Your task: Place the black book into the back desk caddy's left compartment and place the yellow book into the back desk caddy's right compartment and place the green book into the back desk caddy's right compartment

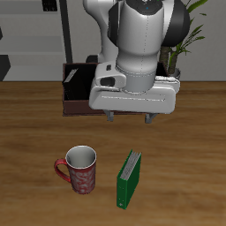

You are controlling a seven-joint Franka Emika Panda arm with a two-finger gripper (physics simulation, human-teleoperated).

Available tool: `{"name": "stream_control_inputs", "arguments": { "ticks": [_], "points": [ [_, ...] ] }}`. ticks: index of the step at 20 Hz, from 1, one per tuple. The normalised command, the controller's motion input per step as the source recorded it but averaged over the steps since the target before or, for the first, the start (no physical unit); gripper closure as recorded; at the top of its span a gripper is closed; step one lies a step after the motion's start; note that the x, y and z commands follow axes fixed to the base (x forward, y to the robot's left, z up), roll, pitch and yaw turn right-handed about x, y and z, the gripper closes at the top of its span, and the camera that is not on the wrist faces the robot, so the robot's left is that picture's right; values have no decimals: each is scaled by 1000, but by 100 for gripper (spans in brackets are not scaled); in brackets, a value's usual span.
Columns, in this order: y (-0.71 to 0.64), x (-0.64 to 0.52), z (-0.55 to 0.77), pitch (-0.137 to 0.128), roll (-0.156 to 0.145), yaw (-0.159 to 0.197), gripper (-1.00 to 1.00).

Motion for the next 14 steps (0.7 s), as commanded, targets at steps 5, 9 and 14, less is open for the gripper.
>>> {"name": "stream_control_inputs", "arguments": {
  "ticks": [5, 9, 14],
  "points": [
    [-25, 199, -284, 18, 8, -73, -100],
    [39, 242, -302, -15, 16, -67, -100],
    [-112, 106, -167, -9, -11, -33, -100]
  ]
}}
